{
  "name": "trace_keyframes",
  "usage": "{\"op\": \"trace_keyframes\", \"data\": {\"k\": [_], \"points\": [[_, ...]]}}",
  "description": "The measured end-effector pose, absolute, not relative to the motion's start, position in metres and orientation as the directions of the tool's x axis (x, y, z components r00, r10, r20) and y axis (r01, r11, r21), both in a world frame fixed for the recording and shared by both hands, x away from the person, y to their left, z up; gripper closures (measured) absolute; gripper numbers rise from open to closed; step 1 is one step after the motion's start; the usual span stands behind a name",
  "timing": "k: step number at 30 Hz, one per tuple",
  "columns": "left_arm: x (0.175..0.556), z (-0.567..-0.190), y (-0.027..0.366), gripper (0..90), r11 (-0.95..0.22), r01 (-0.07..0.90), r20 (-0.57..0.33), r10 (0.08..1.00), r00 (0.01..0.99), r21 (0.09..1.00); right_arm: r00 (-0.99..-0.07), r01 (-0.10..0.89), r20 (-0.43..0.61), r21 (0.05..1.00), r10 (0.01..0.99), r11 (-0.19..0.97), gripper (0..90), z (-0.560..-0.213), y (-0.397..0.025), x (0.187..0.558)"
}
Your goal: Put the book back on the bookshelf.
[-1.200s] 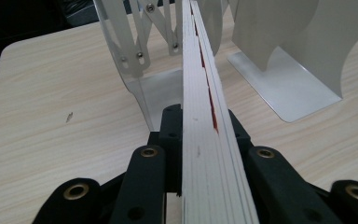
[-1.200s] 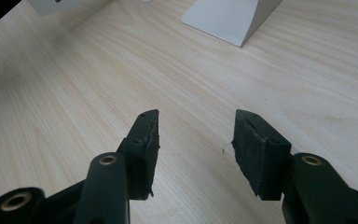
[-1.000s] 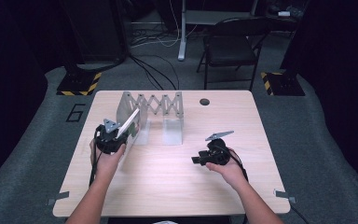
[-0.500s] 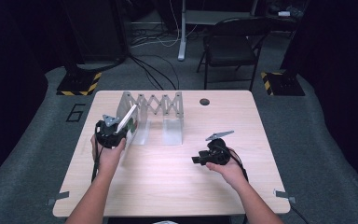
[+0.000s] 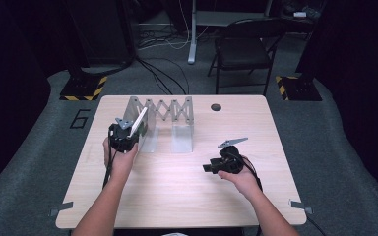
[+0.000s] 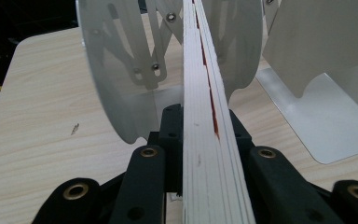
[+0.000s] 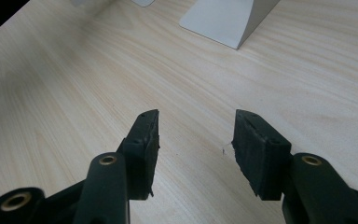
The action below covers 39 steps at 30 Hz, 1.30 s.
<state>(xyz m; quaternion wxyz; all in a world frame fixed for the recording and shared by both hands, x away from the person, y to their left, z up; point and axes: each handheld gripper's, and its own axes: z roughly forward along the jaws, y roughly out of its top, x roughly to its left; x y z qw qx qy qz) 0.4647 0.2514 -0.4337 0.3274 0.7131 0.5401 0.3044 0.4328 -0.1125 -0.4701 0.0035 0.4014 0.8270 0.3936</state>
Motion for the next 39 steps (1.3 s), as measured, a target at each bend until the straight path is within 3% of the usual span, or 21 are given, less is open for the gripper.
{"op": "trace_keyframes", "data": {"k": [13, 39], "points": [[0.472, -0.440, 0.252, 71.8, -0.195, 0.614, 0.066, 0.972, 0.227, 0.765, -0.682, 0.659, 0.308, 0.653, 0.663, 0.374, 50.4, -0.471, -0.111, 0.433], [0.453, -0.431, 0.260, 56.6, -0.176, 0.551, 0.052, 0.971, 0.234, 0.815, -0.658, 0.691, 0.325, 0.619, 0.680, 0.373, 45.3, -0.476, -0.111, 0.435]]}}
